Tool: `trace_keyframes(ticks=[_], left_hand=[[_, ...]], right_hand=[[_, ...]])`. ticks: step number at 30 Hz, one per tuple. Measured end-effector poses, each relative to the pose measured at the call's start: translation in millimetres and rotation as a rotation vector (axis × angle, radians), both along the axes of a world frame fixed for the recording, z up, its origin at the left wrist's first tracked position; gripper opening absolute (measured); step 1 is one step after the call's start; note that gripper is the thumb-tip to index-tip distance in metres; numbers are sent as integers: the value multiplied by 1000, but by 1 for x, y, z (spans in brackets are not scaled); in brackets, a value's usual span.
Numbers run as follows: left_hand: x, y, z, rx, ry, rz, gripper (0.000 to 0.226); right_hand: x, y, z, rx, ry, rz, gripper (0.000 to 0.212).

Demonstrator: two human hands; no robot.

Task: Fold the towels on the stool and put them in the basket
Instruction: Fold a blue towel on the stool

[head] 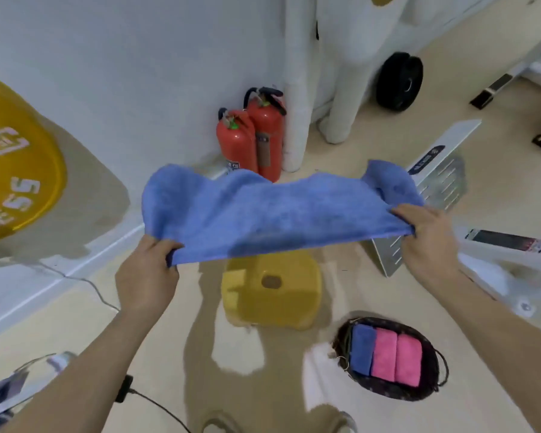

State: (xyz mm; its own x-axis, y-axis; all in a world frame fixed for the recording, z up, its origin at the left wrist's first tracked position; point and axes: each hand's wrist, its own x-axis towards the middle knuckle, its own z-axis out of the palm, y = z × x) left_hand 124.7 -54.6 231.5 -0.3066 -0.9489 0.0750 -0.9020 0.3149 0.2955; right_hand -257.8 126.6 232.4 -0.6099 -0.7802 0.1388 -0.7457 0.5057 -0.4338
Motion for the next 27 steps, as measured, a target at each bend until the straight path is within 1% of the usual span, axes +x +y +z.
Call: trace_keyframes(ticks=[4, 6, 8, 10, 12, 13, 14, 15, 16, 17, 18, 20, 22, 23, 25, 27], left_hand=[[22, 19, -151, 164, -133, -33, 38], [38, 28, -218, 240, -266, -77, 48], [53, 37, -273, 342, -392, -140, 60], [60, 41, -315, 456, -386, -145, 62], [62, 38, -348, 575, -319, -95, 63], [59, 36, -359, 652, -289, -82, 60], [56, 33, -367, 755, -252, -76, 52], [52, 28, -372, 875, -179, -51, 37], [49, 24, -375, 997, -80, -8, 23], [45, 18, -377, 1106, 33, 54, 18], [44, 12, -381, 1201, 159, 122, 20], [39, 4, -387, 1331, 367, 218, 26], [39, 0, -392, 1384, 490, 277, 26], [40, 0, -396, 1378, 498, 289, 23], [46, 0, -403, 1348, 453, 274, 14], [52, 3, -401, 1288, 310, 198, 14]], right_hand=[[31, 46, -173, 177, -150, 19, 67], [48, 66, -239, 274, -236, 50, 71], [64, 82, -294, 321, -370, 98, 69], [76, 93, -335, 413, -554, 61, 60], [86, 94, -361, 543, -766, -41, 46], [89, 92, -374, 542, -884, -101, 43], [88, 89, -385, 538, -974, -173, 41], [86, 83, -390, 544, -1060, -239, 38], [81, 77, -395, 547, -1128, -285, 33], [75, 70, -398, 510, -1218, -345, 29], [68, 62, -399, 473, -1265, -377, 28], [58, 48, -398, 410, -1386, -405, 35], [52, 37, -398, 339, -1452, -435, 43], [50, 33, -397, 325, -1460, -436, 43], [48, 30, -398, 344, -1383, -371, 35], [50, 30, -395, 445, -1313, -272, 27]])
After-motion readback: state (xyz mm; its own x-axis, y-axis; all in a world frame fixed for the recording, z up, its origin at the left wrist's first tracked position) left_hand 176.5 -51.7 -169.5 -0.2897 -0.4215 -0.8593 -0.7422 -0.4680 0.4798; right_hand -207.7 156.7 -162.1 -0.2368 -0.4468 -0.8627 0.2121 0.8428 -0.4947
